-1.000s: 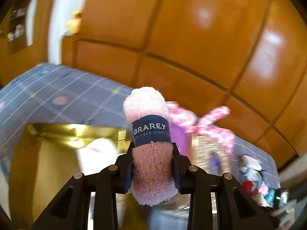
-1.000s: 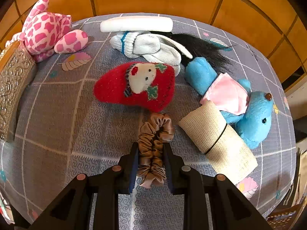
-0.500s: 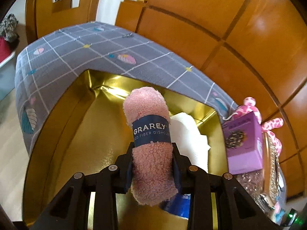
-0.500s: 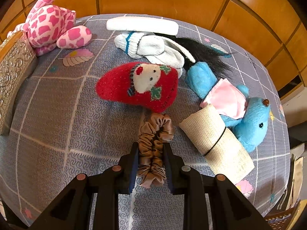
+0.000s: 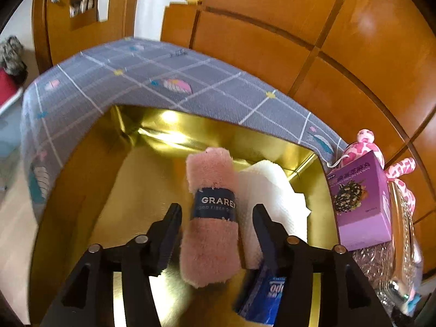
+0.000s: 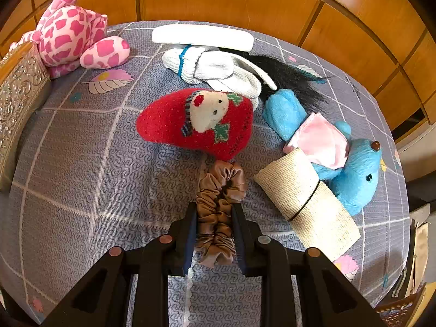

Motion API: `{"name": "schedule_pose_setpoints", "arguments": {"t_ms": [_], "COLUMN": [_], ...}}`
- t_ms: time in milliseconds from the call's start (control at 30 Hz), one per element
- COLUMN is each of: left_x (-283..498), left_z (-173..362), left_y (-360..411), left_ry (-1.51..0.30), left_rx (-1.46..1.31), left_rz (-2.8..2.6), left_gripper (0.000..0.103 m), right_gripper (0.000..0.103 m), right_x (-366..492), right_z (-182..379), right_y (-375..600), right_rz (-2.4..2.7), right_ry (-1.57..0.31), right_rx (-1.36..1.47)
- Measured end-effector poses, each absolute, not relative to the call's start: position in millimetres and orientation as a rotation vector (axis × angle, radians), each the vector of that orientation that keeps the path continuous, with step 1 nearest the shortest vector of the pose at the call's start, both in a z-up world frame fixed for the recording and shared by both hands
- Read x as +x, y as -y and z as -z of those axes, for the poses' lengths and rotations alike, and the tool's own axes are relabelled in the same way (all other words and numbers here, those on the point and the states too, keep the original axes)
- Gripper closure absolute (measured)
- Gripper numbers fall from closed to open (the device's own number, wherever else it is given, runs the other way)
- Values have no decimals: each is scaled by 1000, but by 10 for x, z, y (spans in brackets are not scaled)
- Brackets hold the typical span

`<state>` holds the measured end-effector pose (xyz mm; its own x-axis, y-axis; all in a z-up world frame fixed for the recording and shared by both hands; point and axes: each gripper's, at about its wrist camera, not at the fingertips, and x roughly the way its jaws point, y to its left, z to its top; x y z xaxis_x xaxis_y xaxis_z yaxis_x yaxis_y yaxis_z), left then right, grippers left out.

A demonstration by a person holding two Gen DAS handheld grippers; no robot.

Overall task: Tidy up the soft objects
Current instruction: 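Carry the pink cloth roll into the gold tray and open the left tool, then carry the brown scrunchie into the gold tray and release it with the right tool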

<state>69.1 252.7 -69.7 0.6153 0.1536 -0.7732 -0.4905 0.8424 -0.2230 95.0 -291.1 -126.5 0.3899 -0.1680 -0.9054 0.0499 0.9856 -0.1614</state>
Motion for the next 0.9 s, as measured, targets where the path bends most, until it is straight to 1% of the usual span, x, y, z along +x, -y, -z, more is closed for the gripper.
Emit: {"name": "schedule_pose_setpoints", "arguments": {"t_ms": [67, 233, 333, 600, 900], "left_x": [598, 426, 320, 142, 60], "left_z": [601, 368, 249, 109, 70], "left_y": [-2444, -2211, -2046, -1729, -1610], "left_ry": [-803, -741, -716, -693, -690], "left_rx": [-405, -351, -322, -254, -236], "left_rz": [-398, -354, -314, -244, -220], "left_gripper": [39, 38, 36, 33, 32], "right_gripper": [79, 79, 79, 80, 83], "right_x": [949, 948, 949, 961, 936], "right_z": [1270, 1265, 1264, 1234, 1181], "right_y": [2907, 2902, 2901, 2910, 2840], "right_rz": [138, 139, 141, 149, 117], "right_ry": [-1163, -1162, -1162, -1161, -1140], "right_rx": [-115, -117, -117, -108, -34]}}
